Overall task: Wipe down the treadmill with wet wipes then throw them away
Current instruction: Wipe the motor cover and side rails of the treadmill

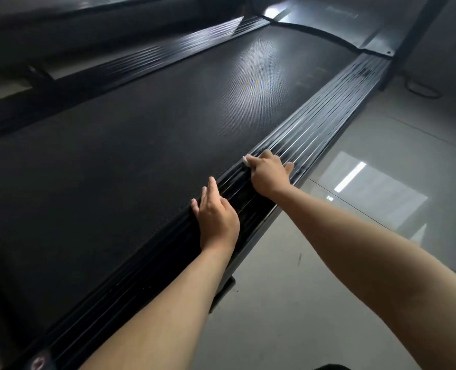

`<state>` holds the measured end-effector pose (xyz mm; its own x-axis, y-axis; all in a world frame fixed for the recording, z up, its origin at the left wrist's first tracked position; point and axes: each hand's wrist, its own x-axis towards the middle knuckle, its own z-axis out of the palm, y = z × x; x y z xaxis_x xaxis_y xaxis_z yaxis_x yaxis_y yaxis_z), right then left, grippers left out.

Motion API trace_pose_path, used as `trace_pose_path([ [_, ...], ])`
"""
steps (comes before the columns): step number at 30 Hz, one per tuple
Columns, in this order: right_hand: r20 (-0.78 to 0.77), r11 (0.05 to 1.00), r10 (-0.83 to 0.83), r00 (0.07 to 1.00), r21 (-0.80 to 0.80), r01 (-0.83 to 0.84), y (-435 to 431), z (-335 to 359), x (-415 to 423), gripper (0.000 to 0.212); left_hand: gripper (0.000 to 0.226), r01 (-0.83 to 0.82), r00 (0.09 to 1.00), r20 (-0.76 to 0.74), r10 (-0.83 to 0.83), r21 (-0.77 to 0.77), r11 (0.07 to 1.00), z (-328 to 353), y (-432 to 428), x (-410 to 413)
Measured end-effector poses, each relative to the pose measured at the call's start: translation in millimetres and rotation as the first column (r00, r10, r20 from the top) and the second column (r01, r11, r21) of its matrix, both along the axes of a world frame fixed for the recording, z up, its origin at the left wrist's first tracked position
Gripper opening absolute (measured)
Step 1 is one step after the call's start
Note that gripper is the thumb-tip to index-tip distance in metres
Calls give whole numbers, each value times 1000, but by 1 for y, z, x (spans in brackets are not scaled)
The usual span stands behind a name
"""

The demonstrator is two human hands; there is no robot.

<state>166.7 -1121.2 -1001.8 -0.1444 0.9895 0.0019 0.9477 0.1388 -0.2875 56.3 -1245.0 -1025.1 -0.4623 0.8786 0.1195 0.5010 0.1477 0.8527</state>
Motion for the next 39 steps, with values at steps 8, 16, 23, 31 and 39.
trace_pose_path([
  [8,-40,931,356,934,105,-350,-100,-6,-13,34,53,-28,979,205,21,29,999,14,-6,-8],
  [16,-201,990,-100,974,72,117,-89,-11,46,37,65,256,879,-327,-348,-294,921,17,-52,-25],
  [23,-237,986,22,971,165,18,-161,-29,-8,36,64,242,819,-407,-403,-393,887,12,-82,-38],
  [31,-302,973,116,946,224,-48,-168,-39,-3,42,59,251,787,-460,-411,-369,895,9,-86,-37],
  [39,-843,954,-209,496,-66,292,-151,-42,-16,40,61,360,647,-616,-450,-274,892,4,-94,-34],
])
